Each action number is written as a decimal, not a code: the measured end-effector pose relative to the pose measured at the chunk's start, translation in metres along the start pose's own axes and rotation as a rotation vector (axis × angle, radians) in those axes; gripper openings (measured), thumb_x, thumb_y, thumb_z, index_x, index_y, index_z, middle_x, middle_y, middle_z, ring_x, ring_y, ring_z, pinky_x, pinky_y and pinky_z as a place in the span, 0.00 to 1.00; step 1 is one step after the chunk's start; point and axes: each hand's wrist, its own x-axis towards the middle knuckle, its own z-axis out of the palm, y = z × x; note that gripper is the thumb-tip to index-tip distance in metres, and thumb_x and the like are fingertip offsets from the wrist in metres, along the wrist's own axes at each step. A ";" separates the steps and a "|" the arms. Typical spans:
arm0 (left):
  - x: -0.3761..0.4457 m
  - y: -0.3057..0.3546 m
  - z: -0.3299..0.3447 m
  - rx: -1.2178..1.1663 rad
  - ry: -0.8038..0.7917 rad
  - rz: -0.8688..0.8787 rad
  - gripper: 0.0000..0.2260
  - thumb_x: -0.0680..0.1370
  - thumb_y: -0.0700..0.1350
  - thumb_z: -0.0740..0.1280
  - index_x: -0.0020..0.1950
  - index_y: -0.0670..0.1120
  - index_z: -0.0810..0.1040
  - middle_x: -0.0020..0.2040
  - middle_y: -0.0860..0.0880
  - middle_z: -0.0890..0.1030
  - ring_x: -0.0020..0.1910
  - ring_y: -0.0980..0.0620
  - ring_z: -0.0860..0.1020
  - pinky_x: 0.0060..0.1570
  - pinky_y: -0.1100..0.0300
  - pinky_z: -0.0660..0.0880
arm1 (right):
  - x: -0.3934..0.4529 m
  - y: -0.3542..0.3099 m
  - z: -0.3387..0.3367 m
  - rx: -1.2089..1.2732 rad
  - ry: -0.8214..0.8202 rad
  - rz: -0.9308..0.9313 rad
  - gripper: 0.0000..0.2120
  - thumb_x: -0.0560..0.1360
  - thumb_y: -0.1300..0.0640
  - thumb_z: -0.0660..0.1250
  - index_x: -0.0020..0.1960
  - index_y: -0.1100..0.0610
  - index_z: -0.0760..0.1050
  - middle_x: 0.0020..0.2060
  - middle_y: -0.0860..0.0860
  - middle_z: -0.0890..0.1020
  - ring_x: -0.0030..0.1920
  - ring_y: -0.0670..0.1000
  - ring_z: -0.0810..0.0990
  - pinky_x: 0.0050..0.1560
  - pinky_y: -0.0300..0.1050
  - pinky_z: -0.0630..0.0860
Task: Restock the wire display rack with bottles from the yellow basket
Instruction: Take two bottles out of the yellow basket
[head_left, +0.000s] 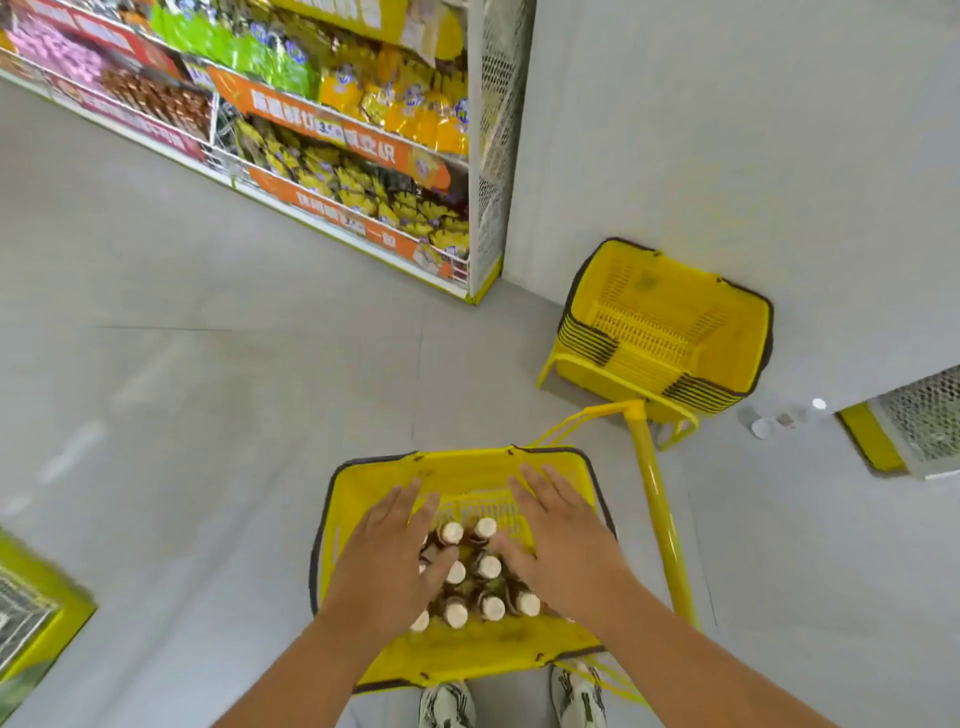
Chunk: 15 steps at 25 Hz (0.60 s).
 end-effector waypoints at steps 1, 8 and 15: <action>0.013 -0.005 0.020 -0.002 0.023 -0.032 0.35 0.75 0.68 0.52 0.76 0.50 0.72 0.78 0.46 0.69 0.76 0.43 0.68 0.69 0.46 0.71 | 0.016 0.012 0.020 0.002 -0.017 0.006 0.44 0.74 0.29 0.38 0.84 0.52 0.52 0.84 0.49 0.48 0.84 0.54 0.44 0.81 0.58 0.54; 0.088 -0.037 0.144 -0.027 -0.069 -0.098 0.40 0.74 0.70 0.47 0.81 0.51 0.61 0.82 0.46 0.59 0.81 0.44 0.57 0.77 0.47 0.60 | 0.092 0.054 0.154 0.089 -0.139 0.053 0.36 0.82 0.35 0.53 0.84 0.51 0.50 0.84 0.48 0.52 0.83 0.52 0.47 0.82 0.50 0.51; 0.116 -0.059 0.192 0.060 -0.177 -0.045 0.35 0.79 0.65 0.63 0.82 0.54 0.57 0.82 0.51 0.58 0.81 0.48 0.58 0.74 0.49 0.63 | 0.116 0.065 0.214 0.142 -0.208 0.010 0.37 0.82 0.36 0.57 0.84 0.52 0.51 0.83 0.49 0.55 0.83 0.53 0.50 0.81 0.51 0.57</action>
